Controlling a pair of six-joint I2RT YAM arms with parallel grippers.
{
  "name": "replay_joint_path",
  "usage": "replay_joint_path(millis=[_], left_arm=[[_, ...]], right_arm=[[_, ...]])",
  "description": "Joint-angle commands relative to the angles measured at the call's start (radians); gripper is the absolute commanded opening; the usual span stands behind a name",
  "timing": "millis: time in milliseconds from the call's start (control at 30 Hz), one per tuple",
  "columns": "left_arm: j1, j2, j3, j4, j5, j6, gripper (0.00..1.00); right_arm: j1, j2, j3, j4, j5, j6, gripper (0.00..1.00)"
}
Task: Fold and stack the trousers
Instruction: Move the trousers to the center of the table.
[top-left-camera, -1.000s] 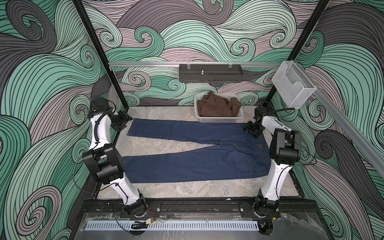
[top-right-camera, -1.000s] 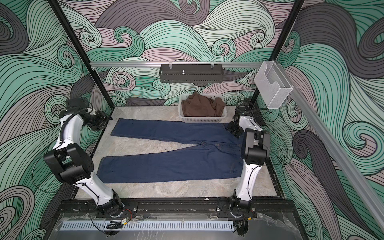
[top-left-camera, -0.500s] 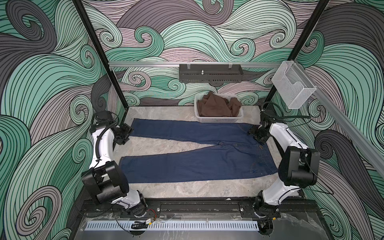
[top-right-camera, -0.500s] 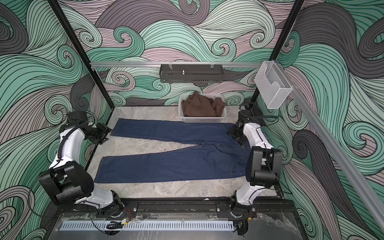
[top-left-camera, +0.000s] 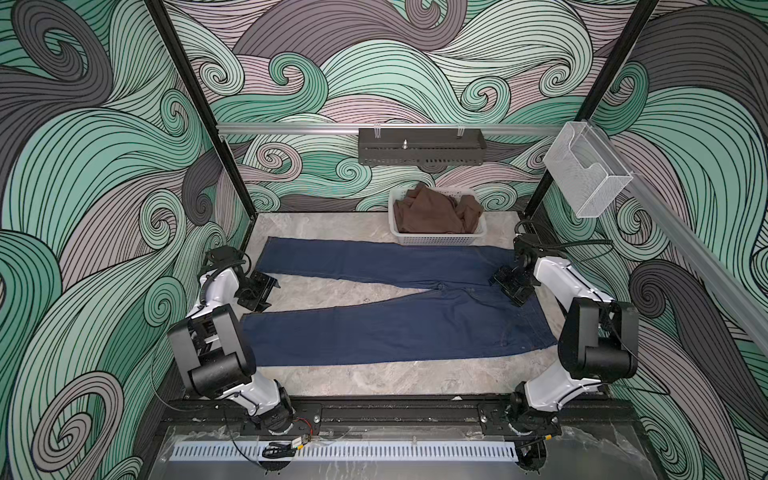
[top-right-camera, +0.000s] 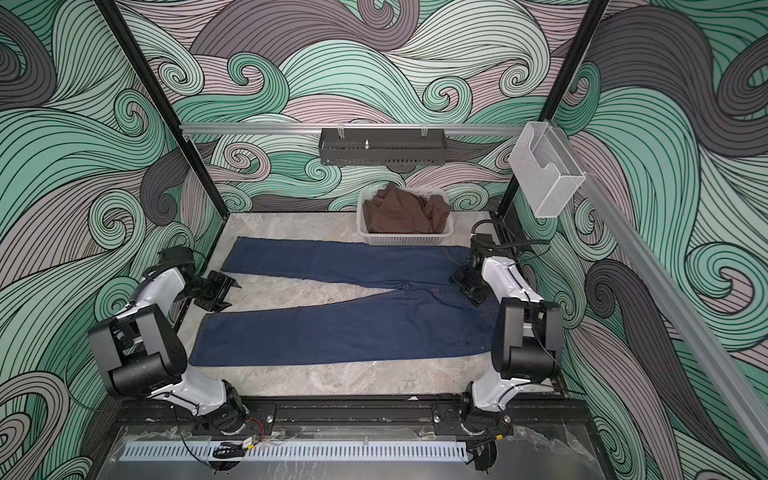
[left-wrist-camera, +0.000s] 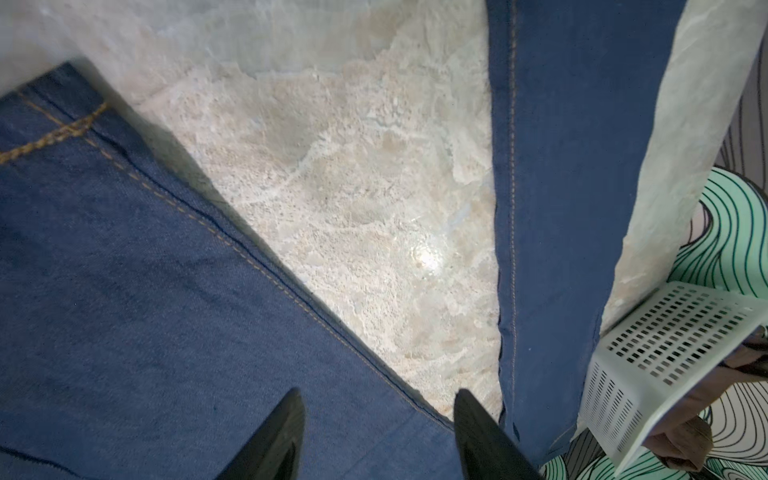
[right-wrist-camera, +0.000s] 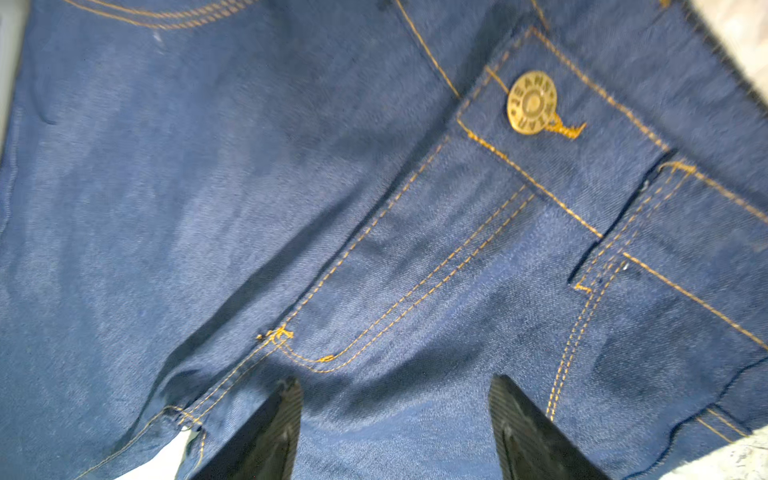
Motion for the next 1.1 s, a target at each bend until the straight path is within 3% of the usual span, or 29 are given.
replay_joint_path(millis=[0, 300, 467, 1067], left_arm=[[0.001, 0.032, -0.016, 0.055, -0.003, -0.014, 0.59], [-0.002, 0.081, -0.050, 0.099, -0.018, -0.011, 0.58], [-0.002, 0.089, -0.073, 0.084, -0.081, -0.036, 0.59], [0.024, 0.153, -0.100, 0.050, -0.148, -0.067, 0.59]], right_arm=[[0.005, 0.032, -0.012, 0.024, -0.012, 0.034, 0.72], [0.004, 0.099, -0.046, 0.063, -0.027, 0.055, 0.71], [0.004, 0.131, -0.067, 0.067, -0.023, 0.078, 0.71], [-0.010, 0.130, -0.206, 0.066, -0.005, 0.092, 0.69]])
